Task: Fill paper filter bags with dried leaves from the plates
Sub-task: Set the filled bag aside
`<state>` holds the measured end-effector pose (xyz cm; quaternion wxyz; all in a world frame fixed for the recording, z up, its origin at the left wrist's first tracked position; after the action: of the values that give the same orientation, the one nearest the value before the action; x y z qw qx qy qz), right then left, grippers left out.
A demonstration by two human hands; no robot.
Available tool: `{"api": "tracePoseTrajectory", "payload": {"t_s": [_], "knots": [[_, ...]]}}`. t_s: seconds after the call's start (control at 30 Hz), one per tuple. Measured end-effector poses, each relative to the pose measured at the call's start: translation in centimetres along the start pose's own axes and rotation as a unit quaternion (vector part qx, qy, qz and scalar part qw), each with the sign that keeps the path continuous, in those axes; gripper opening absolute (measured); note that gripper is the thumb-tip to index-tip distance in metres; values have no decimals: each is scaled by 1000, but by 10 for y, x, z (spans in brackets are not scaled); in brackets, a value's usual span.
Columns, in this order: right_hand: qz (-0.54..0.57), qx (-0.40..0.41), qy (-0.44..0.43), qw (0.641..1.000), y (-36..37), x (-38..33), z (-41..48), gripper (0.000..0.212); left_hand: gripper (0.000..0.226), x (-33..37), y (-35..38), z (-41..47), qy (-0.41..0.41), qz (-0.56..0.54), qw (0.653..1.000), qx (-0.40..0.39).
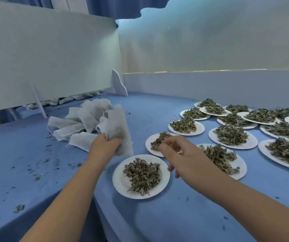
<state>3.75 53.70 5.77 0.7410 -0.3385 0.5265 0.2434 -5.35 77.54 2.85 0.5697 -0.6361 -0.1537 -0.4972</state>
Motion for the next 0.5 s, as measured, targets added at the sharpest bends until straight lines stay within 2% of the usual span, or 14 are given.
{"api": "tracePoseTrajectory", "payload": {"t_s": [0.13, 0.37, 0.5], "knots": [[-16, 17, 27, 999, -9, 5, 6, 16, 17, -28, 12, 37, -8, 79, 997, 11], [-40, 9, 39, 998, -14, 7, 14, 23, 21, -37, 25, 65, 34, 194, 976, 92], [-47, 11, 40, 998, -19, 6, 12, 25, 40, -37, 19, 65, 5, 216, 971, 104]]}}
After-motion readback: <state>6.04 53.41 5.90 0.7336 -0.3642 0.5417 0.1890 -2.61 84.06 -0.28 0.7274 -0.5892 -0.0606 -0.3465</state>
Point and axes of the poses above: each hand's wrist, its own z-axis towards the middle knuckle, its own y-axis out of the palm, x = y × z, the point moved 2 cm from there along z, towards the middle knuckle, and after that the axes turned 11 degrees about z, right-handed, at the moved point
